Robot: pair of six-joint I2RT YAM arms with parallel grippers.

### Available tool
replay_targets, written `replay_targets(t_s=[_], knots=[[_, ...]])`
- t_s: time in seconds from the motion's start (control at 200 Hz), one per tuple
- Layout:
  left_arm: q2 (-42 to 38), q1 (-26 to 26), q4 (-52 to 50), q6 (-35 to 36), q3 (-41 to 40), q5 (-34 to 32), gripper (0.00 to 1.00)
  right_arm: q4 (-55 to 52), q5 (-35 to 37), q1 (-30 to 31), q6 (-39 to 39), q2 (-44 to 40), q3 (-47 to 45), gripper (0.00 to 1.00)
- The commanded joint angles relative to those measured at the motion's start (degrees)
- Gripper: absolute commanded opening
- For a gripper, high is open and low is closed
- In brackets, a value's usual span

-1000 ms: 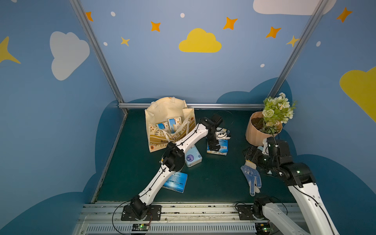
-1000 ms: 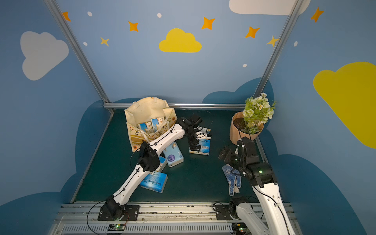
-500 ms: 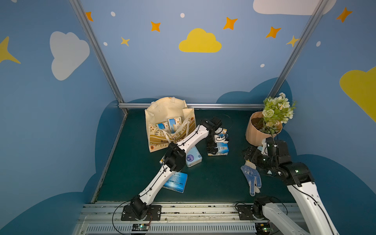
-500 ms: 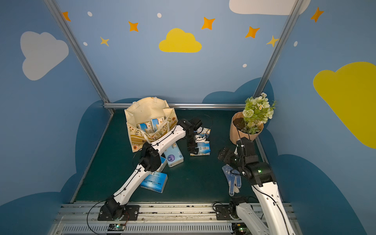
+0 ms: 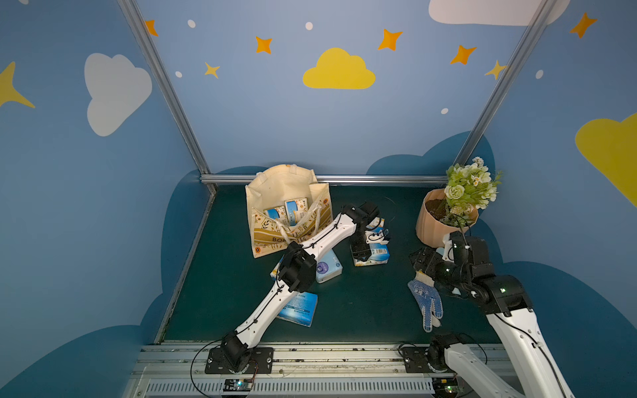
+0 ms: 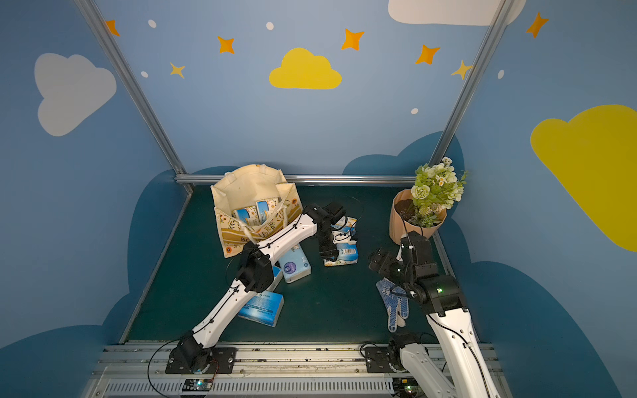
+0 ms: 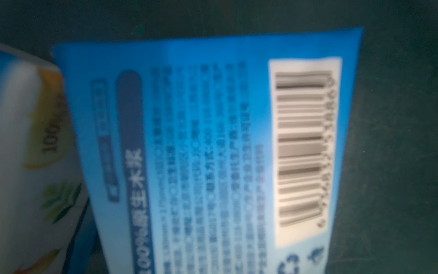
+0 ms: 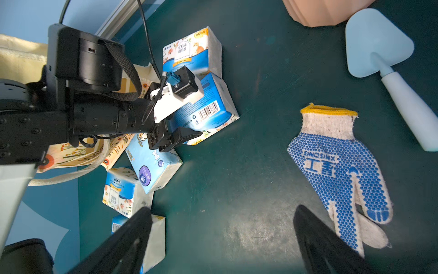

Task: Put tissues into the canvas bag
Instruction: Pick up the pack of facial tissues from the center of the board.

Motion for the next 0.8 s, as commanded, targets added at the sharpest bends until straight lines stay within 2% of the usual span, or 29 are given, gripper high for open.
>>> replay_targets(t_s=[0.0,0.411,0.576,0.646,0.676,0.791], knots=[[-2.63,-0.39,-0.79,-3.14,-1.11,-0.83,0.60,1.21,-0.51,-0.18,-0.40,-0.52,-0.82,0.95],[-16.36,-0.40,1.93,-13.21,-0.69,1.74,0.61,0.37,0.34,-0.18,-0.07,-2.19,0.42,0.95],[-20.04,-0.50,2.58,-16.72,2.74,-0.98,0.62,-1.28,1.89,-0.18,0.75,-2.66,3.18,0.95],[-20.90,-0.46,1.48,-16.63,5.63,-1.89,0.62,-1.22,2.10,-0.21,0.51,-2.97,3.61,0.95],[-21.50,-0.41,1.24,-16.46,6.42,-4.24,0.62,-1.19,2.02,-0.22,0.40,-3.03,3.65,0.95],[-25.06,0.67,2.41,-16.29,6.44,-6.90,0.63,-1.25,1.54,-0.22,0.13,-2.66,3.27,0.95]])
